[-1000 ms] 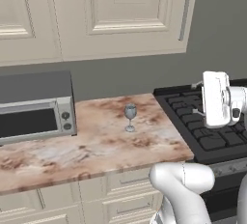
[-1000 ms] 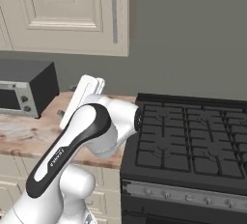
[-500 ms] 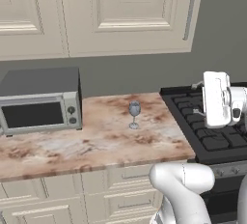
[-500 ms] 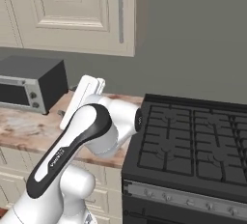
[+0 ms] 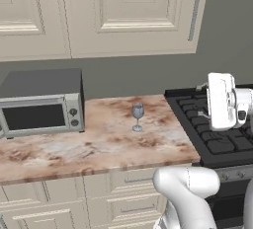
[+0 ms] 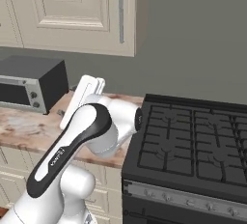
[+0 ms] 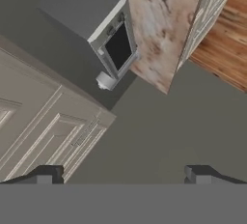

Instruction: Retrieve the wine glasses from the counter and place one next to each plate.

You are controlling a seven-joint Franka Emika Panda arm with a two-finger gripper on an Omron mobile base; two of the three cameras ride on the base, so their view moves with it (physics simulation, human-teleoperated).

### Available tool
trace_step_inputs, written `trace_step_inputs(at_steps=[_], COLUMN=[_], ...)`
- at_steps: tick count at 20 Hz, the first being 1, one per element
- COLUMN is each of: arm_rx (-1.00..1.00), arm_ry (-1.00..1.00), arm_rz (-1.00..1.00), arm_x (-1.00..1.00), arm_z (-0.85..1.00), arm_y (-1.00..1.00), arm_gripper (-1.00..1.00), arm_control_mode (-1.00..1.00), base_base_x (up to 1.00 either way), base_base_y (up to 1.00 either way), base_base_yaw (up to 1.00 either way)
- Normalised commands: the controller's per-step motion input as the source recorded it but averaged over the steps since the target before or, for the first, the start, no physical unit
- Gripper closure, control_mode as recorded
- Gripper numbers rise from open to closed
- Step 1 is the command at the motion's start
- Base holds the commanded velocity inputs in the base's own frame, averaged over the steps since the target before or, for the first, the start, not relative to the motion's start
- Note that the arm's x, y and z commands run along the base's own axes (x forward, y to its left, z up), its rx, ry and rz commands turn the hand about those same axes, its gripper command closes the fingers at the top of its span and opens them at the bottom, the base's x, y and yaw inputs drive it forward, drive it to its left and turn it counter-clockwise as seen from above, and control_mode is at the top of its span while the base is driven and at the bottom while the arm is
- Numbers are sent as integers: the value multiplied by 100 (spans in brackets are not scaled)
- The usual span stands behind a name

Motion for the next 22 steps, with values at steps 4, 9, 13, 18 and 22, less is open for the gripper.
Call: trace_step_inputs(at_steps=[4, 9, 13, 18, 22], arm_rx=[0, 0, 0, 0, 0], arm_ry=[1, 11, 14, 24, 19], arm_rz=[0, 0, 0, 0, 2], arm_x=[0, 23, 46, 46, 39], arm_z=[-12, -46, -49, -20, -19], arm_y=[-3, -6, -1, -4, -22], arm_gripper=[-100, -100, -100, -100, -100], arm_control_mode=[-100, -100, -100, -100, -100], base_base_x=[0, 0, 0, 0, 0], base_base_y=[0, 0, 0, 0, 0], base_base_yaw=[0, 0, 0, 0, 0])
